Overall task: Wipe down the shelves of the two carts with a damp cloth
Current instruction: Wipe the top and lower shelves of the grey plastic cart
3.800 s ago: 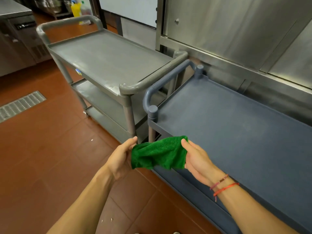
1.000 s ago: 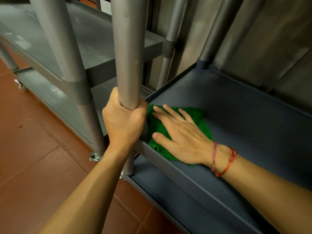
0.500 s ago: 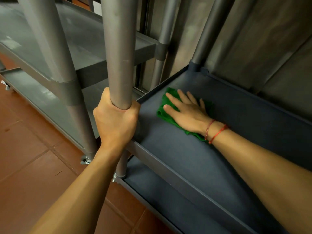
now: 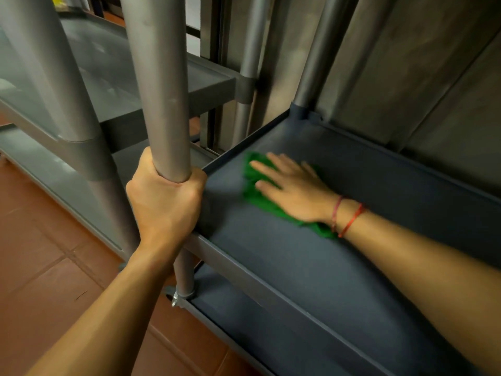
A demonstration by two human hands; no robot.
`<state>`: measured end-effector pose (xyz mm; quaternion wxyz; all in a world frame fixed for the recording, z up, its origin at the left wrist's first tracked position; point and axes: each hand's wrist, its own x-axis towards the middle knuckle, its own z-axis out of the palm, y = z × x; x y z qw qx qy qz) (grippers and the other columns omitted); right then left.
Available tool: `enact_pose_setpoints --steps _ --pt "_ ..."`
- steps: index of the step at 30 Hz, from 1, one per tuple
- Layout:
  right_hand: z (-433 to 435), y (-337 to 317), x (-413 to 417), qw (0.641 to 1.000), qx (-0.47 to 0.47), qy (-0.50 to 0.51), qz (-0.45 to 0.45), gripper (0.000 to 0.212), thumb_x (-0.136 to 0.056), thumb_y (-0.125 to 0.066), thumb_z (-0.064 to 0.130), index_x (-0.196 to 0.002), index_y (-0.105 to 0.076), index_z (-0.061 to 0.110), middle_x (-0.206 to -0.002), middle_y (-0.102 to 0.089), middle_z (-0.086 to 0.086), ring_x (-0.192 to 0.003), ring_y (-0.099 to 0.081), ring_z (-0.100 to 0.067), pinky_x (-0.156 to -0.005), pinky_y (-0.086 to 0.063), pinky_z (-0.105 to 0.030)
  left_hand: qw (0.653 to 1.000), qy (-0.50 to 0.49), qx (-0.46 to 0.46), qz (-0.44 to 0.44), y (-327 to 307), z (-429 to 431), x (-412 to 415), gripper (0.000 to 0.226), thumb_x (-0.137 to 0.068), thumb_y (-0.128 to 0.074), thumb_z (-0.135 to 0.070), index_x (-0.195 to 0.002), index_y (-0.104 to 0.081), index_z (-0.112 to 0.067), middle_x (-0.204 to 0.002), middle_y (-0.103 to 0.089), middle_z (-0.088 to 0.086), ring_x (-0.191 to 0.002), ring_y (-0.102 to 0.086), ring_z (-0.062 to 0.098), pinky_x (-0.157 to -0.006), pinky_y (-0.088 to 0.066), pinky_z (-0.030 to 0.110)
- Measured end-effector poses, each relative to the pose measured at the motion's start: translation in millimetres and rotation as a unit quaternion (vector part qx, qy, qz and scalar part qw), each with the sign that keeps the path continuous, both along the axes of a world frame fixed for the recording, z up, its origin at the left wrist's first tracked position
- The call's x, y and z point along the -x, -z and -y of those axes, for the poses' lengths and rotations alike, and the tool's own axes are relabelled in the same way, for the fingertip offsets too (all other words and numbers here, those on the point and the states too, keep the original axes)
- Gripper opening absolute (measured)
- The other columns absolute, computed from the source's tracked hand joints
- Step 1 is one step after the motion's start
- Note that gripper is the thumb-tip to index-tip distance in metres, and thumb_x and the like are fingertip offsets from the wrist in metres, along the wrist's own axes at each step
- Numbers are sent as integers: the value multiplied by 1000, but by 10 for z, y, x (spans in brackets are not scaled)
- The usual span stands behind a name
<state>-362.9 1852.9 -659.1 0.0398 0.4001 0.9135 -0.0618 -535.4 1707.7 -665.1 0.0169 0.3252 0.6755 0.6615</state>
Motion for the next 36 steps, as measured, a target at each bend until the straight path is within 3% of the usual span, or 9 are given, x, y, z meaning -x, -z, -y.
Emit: enact_pose_setpoints --steps 5,9,12,15,18,22,26,29,36 --pt "-218 19 -124 993 18 116 -14 58 -99 -18 64 -155 -10 50 -167 1 8 -154 4 -20 -122 4 -54 1000 -2 -1 -3 -6 5 -9 27 -76 -74 -14 -90 -51 -18 -74 -52 -15 -66 -54 -8 -54 -42 11" --pt "167 -23 -50 996 42 68 -38 54 -100 -23 61 -153 -14 51 -167 0 11 -154 6 -20 -121 5 -56 999 19 32 0 -56 69 -50 31 -81 -74 -19 -101 -50 -15 -81 -50 -16 -71 -53 -14 -55 -39 4" --pt "340 -41 -82 996 61 44 -49 53 -101 -22 59 -153 -14 51 -167 2 12 -153 8 -16 -121 7 -54 993 48 104 -16 -108 211 -19 41 -84 -73 -36 -109 -48 -17 -88 -51 -11 -79 -55 1 -62 -42 14" --pt "334 -39 -89 996 54 51 -47 55 -102 -22 58 -155 -12 46 -167 3 11 -153 8 -16 -122 6 -54 990 38 106 -89 -115 551 -36 36 -84 -72 -39 -105 -45 -26 -99 -52 1 -88 -54 19 -74 -47 33" --pt "331 -37 -85 995 54 57 -62 59 -102 -23 59 -157 -11 43 -167 3 10 -153 8 -15 -122 6 -53 986 30 39 -157 -200 873 -201 24 -90 -68 -23 -95 -45 -23 -88 -49 1 -78 -48 18 -70 -41 21" --pt "323 -40 -86 994 62 54 -71 56 -103 -23 56 -156 -16 42 -167 1 11 -153 7 -14 -122 6 -53 930 202 51 -303 -268 661 -415 11 -95 -53 -23 -92 -57 -13 -92 -51 -1 -85 -51 18 -76 -42 26" --pt "214 -120 -154 990 76 67 -95 51 -106 -22 48 -155 -25 37 -167 -9 8 -153 -3 -13 -124 -2 -47 918 246 159 -269 -209 140 -478 30 -100 -44 -32 -120 -56 -12 -119 -53 2 -113 -48 20 -93 -30 18" --pt "145 -158 -238 984 84 105 -120 53 -107 -23 43 -157 -25 24 -166 -13 4 -153 -7 -13 -124 -5 -40 916 224 237 -232 -100 -18 -430 45 -102 -39 -39 -135 -48 -10 -139 -48 11 -134 -36 25 -110 -27 31" --pt "581 13 -224 999 23 -27 -42 56 -100 -20 57 -154 -17 46 -168 -2 8 -154 4 -21 -123 0 -51 909 209 305 -189 -156 -64 -514 59 -101 -29 -49 -150 -31 -17 -161 -25 4 -152 -7 18 -122 -10 39"
